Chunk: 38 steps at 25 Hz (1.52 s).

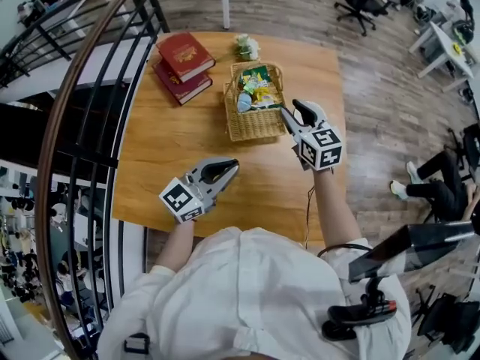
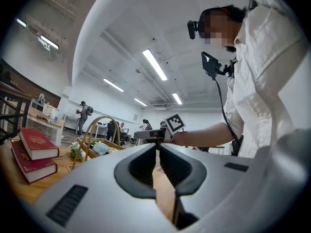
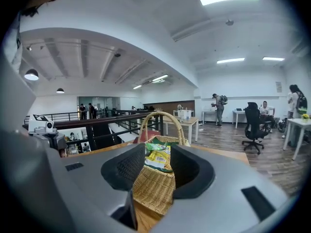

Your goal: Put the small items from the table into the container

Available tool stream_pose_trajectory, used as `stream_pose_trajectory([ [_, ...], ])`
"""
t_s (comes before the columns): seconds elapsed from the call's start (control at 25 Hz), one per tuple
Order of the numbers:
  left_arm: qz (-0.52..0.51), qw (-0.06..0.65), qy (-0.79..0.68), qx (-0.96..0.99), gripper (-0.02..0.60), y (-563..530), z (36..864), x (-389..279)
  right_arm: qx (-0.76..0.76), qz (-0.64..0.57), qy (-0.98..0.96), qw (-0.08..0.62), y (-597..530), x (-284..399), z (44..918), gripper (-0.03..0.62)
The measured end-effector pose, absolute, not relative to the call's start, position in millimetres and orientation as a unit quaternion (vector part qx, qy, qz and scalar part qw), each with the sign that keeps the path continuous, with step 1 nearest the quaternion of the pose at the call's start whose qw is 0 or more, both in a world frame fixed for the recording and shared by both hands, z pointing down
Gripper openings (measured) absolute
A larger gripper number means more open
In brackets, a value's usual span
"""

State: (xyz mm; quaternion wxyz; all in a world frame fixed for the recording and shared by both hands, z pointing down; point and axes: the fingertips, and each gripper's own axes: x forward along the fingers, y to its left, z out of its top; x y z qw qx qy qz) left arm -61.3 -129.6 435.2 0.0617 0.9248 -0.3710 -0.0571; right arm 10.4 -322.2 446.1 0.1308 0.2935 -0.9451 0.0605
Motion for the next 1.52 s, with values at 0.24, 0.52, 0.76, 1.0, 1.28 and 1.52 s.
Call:
stream_pose_trajectory([
  [0.24,-0.056,0.058,-0.361,0.929,0.008,-127.6,432.2,-52.2,0.305,0.059,-0.943,0.123,-297.4,38.1,443.7,0.148],
  [0.52,-0.054,0.056,-0.354,0.932,0.008,-125.9,430.6,-43.4,0.308,0.063,-0.941,0.122,-267.2,65.4,450.8,0.147],
  [0.76,-0.051,0.058,-0.345,0.935,0.008,-125.1,432.6,-36.6,0.305,0.066,-0.943,0.117,-241.6,80.7,452.4,0.147],
  [1.0,-0.05,0.057,-0.339,0.938,0.008,-125.7,432.2,-31.4,0.306,0.076,-0.943,0.105,-221.2,90.1,450.0,0.147],
  [1.28,-0.046,0.057,-0.331,0.941,0.008,-125.8,434.2,-26.2,0.277,0.069,-0.957,0.053,-187.5,95.9,440.3,0.147],
  [1.52,-0.045,0.056,-0.327,0.942,0.008,-120.9,430.9,-22.5,0.255,0.063,-0.964,0.032,-161.4,99.5,432.5,0.147],
])
